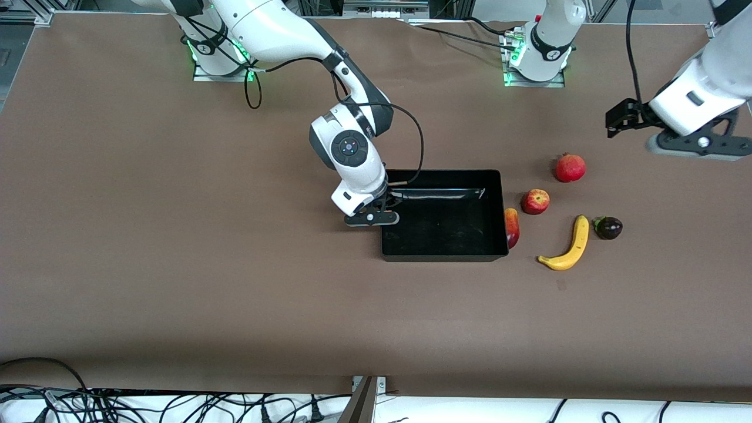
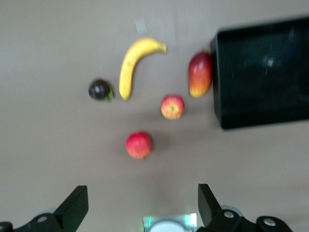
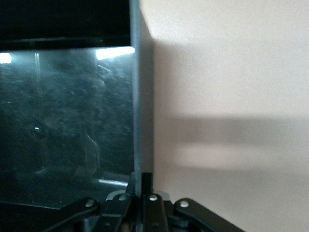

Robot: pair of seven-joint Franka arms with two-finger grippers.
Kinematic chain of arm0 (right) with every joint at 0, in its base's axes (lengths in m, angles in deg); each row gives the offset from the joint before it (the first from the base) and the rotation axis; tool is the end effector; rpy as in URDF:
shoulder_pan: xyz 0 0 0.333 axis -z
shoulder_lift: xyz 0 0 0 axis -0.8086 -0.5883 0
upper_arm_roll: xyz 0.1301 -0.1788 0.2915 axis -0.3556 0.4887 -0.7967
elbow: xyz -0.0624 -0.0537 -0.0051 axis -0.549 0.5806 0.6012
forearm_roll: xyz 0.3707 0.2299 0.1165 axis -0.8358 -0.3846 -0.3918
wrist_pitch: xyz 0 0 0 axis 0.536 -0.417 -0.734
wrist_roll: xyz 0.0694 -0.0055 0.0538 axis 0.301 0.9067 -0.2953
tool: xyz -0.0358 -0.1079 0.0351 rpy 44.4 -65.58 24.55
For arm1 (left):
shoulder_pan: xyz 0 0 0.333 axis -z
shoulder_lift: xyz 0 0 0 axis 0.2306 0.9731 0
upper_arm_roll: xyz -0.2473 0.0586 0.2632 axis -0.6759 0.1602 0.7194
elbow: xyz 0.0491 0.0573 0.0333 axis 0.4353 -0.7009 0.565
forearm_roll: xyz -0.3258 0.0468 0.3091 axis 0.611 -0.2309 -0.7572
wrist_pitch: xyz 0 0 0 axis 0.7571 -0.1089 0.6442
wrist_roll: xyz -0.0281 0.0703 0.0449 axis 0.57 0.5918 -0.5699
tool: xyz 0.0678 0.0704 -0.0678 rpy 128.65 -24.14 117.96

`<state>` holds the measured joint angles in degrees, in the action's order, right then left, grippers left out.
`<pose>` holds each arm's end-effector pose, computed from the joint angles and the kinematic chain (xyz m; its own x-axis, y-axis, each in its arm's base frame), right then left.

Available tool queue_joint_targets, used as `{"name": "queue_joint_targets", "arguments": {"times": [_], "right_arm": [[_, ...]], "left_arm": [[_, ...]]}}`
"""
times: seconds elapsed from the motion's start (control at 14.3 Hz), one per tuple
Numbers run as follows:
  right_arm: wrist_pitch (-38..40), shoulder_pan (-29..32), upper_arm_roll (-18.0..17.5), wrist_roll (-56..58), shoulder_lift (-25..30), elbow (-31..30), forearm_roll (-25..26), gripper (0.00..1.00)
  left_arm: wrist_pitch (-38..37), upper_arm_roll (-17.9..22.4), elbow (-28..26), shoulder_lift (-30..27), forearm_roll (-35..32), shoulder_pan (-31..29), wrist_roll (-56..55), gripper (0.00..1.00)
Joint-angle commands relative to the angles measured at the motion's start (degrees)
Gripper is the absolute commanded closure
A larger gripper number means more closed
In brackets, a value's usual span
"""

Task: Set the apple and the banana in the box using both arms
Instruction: 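Release the tray with the right gripper while the left gripper grasps the apple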

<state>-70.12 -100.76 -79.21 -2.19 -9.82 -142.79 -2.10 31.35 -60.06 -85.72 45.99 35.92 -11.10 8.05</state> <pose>0.6068 0.5767 0.2308 1.0000 0.0017 0.0075 0.0030 -0.9843 -0.1767 0.5996 -0.0732 0.6154 0.9703 -0.1162 -0.2122 -0.1324 -0.9892 -0.0635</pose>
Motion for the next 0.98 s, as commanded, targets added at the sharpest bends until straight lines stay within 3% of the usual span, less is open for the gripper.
{"name": "queue_joint_targets", "arguments": {"times": [0.0,0.21,0.49,0.77,0.91], "right_arm": [[-0.2,-0.1,0.0,-0.6,0.1,2.0,-1.3,0.0],[5.2,0.4,1.3,0.0,4.7,2.0,-0.7,0.0],[21.7,5.3,9.0,8.7,16.8,1.9,-1.5,0.0],[35.1,12.5,11.3,17.7,27.2,0.8,-1.5,0.0],[41.5,12.7,16.5,24.9,32.5,-1.4,-1.1,0.0]], "left_arm": [[-4.1,-0.6,1.4,3.9,0.7,1.6,0.3,0.0],[-4.5,-0.6,1.1,7.0,1.1,1.5,0.2,0.0],[3.0,-0.5,-1.3,14.0,0.7,1.1,0.6,0.0],[17.8,-0.5,-13.1,13.2,0.2,1.2,0.6,0.0],[26.8,-0.5,-18.7,13.2,0.0,1.0,0.6,0.0]]}}
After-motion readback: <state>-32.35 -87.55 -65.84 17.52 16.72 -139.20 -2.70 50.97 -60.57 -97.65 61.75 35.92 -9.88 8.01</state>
